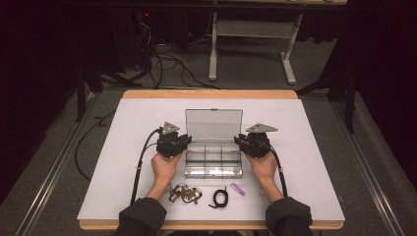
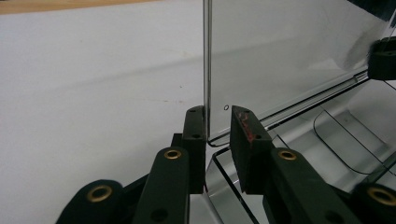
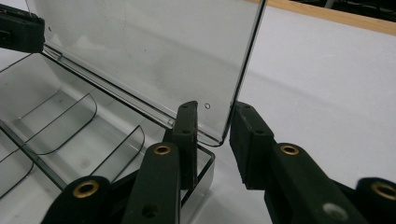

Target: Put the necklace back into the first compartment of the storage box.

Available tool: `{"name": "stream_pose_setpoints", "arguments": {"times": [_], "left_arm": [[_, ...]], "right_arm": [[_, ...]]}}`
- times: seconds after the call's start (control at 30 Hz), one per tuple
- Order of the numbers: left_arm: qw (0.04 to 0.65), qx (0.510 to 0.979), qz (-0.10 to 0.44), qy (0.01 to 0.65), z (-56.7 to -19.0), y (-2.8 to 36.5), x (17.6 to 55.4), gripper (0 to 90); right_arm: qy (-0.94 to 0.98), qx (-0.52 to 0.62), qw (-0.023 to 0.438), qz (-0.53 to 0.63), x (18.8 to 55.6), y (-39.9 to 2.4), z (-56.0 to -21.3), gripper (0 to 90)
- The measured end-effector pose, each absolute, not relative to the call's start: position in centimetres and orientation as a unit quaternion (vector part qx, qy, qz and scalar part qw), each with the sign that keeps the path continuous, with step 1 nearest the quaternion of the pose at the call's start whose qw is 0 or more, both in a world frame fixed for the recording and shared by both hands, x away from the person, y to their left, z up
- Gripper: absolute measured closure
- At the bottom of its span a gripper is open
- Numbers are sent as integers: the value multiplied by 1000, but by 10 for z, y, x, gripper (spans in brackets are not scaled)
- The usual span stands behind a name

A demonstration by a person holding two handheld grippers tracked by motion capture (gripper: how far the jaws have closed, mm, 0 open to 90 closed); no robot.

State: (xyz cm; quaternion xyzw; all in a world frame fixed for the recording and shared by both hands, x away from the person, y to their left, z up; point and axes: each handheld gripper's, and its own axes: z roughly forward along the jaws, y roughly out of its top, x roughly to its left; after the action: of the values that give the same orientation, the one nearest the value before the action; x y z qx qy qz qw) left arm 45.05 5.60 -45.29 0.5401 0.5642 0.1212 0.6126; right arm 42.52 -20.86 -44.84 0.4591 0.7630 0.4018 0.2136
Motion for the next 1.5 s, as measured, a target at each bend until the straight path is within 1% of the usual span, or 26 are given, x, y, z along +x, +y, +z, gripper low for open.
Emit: {"name": "stream_pose_setpoints", "arguments": {"times": [0.33,0.47,0.63,0.87,0.93,1.0,1.13,1.2,1.3,1.5], "left_arm": [[609,542,121,566,-455,56,452,764],[608,539,122,569,-455,57,454,755],[607,541,124,568,-455,57,453,756],[606,541,115,572,-455,58,452,701],[604,541,116,573,-455,59,452,668],[604,540,115,575,-455,60,451,660],[608,537,119,573,-453,63,449,591],[607,537,122,572,-452,65,448,579],[607,540,122,570,-449,68,445,545],[603,555,120,561,-447,73,435,507]], "right_arm": [[760,466,207,403,427,-210,-450,727],[759,468,207,403,427,-211,-450,708],[757,472,207,402,427,-213,-450,703],[753,477,202,405,428,-216,-450,665],[751,481,197,407,427,-217,-450,640],[752,480,196,407,427,-217,-450,635],[753,480,190,407,426,-218,-449,615],[753,481,189,407,425,-219,-449,610],[754,481,185,408,422,-222,-445,587],[755,476,187,409,415,-228,-443,583]]}}
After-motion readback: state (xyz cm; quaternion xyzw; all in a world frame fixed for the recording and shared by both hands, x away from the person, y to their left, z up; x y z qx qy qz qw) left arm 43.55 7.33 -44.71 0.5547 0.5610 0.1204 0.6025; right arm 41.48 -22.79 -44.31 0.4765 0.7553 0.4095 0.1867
